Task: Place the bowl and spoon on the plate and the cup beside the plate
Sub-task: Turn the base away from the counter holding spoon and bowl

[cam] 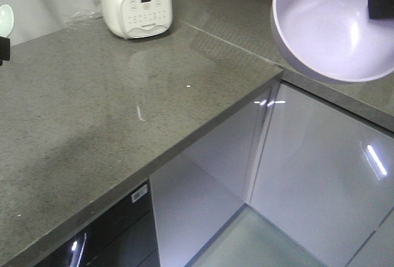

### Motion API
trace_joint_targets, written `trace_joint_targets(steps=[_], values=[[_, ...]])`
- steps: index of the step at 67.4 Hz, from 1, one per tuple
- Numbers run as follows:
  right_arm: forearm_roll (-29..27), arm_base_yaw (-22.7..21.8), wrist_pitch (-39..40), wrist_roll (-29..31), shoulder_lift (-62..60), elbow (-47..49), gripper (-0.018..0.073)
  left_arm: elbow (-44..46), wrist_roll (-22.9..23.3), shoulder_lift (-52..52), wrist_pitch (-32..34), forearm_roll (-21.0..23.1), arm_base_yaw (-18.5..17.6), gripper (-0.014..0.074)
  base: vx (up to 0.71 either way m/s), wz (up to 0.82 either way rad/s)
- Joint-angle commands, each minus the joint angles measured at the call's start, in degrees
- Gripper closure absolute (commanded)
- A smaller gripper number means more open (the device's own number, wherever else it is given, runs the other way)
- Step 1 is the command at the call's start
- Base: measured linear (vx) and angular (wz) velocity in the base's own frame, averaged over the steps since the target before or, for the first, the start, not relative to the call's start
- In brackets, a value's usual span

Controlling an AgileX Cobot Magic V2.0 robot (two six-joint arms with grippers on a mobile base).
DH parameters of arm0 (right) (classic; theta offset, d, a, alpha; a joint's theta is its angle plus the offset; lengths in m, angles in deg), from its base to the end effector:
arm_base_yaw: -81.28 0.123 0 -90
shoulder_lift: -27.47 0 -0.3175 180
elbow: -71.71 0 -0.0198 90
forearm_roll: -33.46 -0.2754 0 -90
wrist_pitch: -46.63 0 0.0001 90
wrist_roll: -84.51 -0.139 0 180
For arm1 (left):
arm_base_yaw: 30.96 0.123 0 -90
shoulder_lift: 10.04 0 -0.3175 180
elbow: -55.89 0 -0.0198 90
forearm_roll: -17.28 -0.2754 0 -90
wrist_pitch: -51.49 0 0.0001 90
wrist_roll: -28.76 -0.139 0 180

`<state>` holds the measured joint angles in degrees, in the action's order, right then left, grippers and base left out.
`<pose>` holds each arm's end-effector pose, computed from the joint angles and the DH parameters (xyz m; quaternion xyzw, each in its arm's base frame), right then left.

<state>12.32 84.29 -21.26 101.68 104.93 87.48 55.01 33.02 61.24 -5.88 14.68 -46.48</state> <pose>0.2643 0.0604 0.5000 -0.1656 0.8739 0.1302 0.4381 0.2532 -0.0648 0.4385 0.0916 0.8997 -0.0510 0.4238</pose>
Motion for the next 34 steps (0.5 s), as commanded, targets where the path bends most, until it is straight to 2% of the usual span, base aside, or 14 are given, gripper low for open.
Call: trace_joint_targets(steps=[1, 34], values=[[-0.94, -0.27, 3.57, -0.12, -1.17, 1.54, 0.0564, 1.53, 0.49, -1.09, 3.21, 0.25, -0.21, 0.0603, -0.03, -0.30], [-0.94, -0.27, 3.57, -0.12, -1.17, 1.54, 0.0564, 1.53, 0.49, -1.09, 3.21, 0.25, -0.21, 0.0603, -0.03, -0.28]])
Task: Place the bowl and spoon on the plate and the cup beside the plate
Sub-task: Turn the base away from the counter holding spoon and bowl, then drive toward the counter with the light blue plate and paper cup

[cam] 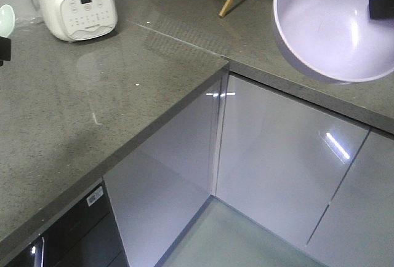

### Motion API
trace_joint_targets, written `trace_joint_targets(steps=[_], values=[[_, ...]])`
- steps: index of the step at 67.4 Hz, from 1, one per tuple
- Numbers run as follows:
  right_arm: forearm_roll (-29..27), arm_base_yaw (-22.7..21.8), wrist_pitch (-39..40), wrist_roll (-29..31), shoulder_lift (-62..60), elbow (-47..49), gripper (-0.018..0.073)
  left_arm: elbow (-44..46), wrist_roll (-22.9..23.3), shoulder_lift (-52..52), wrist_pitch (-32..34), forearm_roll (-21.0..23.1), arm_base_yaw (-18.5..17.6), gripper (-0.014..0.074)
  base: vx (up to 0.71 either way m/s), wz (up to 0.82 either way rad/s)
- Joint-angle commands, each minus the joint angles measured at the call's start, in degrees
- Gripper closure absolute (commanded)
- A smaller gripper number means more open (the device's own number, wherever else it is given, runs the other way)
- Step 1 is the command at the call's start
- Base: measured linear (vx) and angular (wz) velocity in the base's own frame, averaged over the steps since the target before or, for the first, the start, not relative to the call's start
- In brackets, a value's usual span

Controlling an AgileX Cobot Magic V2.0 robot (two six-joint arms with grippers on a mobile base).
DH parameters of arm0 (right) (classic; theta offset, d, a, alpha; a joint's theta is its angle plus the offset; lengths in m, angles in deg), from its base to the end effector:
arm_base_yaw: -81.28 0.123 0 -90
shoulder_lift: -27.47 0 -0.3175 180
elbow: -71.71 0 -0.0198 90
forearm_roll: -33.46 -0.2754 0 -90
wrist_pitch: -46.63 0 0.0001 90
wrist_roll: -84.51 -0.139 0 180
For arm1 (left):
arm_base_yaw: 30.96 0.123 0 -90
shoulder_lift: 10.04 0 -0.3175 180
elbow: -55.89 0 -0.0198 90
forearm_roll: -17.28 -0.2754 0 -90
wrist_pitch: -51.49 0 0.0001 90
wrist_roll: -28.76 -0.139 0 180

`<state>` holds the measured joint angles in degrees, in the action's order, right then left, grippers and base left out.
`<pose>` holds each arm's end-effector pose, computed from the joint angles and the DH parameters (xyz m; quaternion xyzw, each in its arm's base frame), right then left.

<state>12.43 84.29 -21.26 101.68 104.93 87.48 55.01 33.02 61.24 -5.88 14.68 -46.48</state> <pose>0.2643 0.0602 0.4999 -0.1656 0.8741 0.1292 0.4381 0.2532 -0.0648 0.4385 0.0916 0.8997 -0.0510 0.4238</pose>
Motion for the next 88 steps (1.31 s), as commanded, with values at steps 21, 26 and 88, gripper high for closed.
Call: trace_joint_targets(steps=[21, 26, 88], values=[[-1.06, -0.27, 3.57, -0.12, -1.17, 1.54, 0.0564, 1.53, 0.49, -1.09, 3.21, 0.25, -0.21, 0.0603, -0.03, -0.20], [-1.06, -0.27, 3.57, -0.12, -1.17, 1.54, 0.0564, 1.53, 0.49, -1.09, 3.21, 0.25, -0.21, 0.0603, -0.03, -0.21], [-1.06, -0.27, 3.57, -0.12, -1.17, 1.54, 0.0564, 1.53, 0.49, -1.09, 3.21, 0.25, -0.21, 0.0603, -0.03, -0.28]])
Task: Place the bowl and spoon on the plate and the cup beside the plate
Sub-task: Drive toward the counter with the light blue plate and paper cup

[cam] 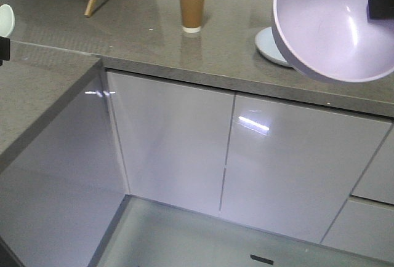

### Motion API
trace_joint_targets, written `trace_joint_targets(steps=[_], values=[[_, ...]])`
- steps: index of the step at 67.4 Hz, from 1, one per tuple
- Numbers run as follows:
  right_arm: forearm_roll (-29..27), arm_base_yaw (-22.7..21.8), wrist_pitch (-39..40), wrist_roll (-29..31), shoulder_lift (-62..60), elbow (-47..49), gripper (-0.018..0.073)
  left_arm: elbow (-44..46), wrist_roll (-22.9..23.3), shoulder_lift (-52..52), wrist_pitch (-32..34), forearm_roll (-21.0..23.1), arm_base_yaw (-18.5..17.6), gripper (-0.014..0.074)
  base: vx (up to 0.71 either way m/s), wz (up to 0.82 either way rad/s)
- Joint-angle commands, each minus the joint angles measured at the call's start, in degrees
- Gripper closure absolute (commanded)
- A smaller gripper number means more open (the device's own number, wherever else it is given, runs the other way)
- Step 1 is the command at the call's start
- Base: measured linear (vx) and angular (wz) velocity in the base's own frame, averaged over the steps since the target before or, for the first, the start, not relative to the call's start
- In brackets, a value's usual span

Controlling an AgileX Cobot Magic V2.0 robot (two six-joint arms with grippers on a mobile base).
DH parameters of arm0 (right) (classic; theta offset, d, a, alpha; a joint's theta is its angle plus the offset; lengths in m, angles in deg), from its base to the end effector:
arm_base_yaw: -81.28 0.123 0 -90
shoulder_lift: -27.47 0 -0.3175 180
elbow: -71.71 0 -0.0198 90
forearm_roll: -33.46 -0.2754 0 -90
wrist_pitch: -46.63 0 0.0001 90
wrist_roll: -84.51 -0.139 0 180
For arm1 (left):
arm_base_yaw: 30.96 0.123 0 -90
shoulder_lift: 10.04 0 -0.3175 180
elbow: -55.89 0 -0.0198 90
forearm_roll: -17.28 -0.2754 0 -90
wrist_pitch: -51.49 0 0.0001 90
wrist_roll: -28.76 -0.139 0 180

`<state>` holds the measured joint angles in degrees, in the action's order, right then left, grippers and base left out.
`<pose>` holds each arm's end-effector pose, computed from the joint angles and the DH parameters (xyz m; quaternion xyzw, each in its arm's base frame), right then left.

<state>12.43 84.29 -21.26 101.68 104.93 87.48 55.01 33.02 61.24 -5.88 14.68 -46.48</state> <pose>0.2643 0.0602 0.4999 -0.1656 0.8741 0.1292 0.4381 0.2532 -0.0648 0.4385 0.0916 0.8997 -0.0510 0.4238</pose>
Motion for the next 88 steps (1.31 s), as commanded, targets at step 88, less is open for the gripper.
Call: trace_joint_targets(steps=[88], values=[[-1.06, -0.27, 3.57, -0.12, -1.17, 1.54, 0.0564, 1.53, 0.49, -1.09, 3.21, 0.25, -0.21, 0.0603, -0.02, -0.17]])
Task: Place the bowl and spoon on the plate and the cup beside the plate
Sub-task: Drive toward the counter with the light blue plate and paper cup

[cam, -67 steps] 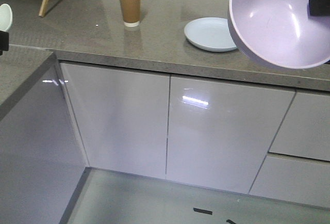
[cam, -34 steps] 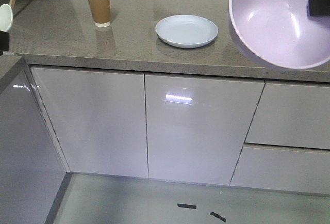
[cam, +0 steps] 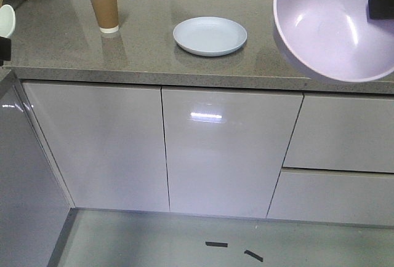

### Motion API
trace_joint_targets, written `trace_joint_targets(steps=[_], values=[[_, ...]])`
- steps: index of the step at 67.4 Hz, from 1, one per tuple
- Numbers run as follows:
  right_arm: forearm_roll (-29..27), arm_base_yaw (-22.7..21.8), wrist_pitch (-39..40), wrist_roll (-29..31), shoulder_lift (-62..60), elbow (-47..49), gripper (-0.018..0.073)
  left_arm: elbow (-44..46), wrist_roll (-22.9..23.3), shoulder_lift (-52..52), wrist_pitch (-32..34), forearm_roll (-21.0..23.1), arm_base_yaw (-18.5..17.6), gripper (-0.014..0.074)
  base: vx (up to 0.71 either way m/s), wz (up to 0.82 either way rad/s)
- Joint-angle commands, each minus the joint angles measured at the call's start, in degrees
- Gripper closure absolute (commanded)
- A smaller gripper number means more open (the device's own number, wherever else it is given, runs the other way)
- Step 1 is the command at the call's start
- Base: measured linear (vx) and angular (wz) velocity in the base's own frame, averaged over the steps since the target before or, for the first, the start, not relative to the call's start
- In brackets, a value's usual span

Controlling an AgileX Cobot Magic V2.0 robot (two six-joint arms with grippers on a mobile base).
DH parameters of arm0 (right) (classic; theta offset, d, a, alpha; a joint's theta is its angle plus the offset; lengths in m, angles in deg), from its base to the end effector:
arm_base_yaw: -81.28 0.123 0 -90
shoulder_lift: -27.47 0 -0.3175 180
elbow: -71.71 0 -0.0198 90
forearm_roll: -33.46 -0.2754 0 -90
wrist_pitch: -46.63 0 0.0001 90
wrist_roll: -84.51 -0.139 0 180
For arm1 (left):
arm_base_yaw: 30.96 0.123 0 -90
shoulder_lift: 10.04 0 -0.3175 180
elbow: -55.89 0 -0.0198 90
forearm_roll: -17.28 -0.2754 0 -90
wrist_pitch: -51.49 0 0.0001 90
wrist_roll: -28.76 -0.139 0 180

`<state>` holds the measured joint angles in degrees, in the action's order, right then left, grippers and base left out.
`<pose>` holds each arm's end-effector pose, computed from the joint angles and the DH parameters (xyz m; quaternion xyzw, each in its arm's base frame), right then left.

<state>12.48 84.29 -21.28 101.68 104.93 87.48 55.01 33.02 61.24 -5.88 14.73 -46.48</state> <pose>0.2643 0.0601 0.4998 -0.1656 0.8742 0.1288 0.4379 0.2532 -0.0649 0.4385 0.0916 0.8997 -0.0515 0.4237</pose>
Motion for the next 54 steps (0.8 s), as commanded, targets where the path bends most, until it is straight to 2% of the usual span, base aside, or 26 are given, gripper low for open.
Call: trace_joint_targets(steps=[1, 54], values=[[-1.10, -0.27, 3.59, -0.12, -1.17, 1.54, 0.0564, 1.53, 0.49, -1.09, 3.21, 0.21, -0.21, 0.0603, 0.00, -0.01], [-1.10, -0.27, 3.59, -0.12, -1.17, 1.54, 0.0564, 1.53, 0.49, -1.09, 3.21, 0.21, -0.21, 0.0603, 0.01, -0.03]])
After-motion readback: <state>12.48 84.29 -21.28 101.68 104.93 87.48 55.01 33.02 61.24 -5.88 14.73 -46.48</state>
